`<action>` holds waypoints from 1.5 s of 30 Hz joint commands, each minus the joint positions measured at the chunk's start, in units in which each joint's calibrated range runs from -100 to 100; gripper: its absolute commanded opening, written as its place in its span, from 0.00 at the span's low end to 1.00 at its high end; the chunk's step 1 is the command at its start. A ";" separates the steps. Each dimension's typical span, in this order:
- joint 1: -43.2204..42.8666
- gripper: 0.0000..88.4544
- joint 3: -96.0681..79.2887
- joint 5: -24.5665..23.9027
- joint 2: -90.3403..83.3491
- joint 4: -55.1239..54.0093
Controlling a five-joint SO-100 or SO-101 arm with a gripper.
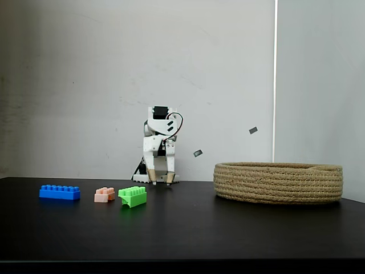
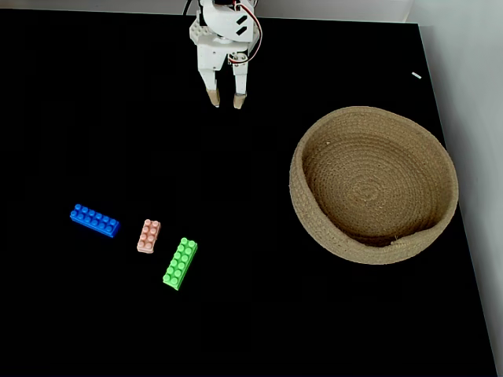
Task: Place the lego blocks in the tray
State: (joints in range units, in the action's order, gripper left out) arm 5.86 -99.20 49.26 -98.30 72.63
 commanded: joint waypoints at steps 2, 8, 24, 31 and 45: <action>-0.17 0.14 -0.80 -0.15 -0.41 0.21; -0.17 0.14 -0.80 -0.15 -0.41 0.21; -0.17 0.14 -0.80 -0.15 -0.41 0.21; -0.17 0.14 -0.80 -0.15 -0.41 0.21; -0.34 0.13 -0.80 0.10 -0.41 0.46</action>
State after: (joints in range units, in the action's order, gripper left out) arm 5.86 -99.20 49.26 -98.30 72.63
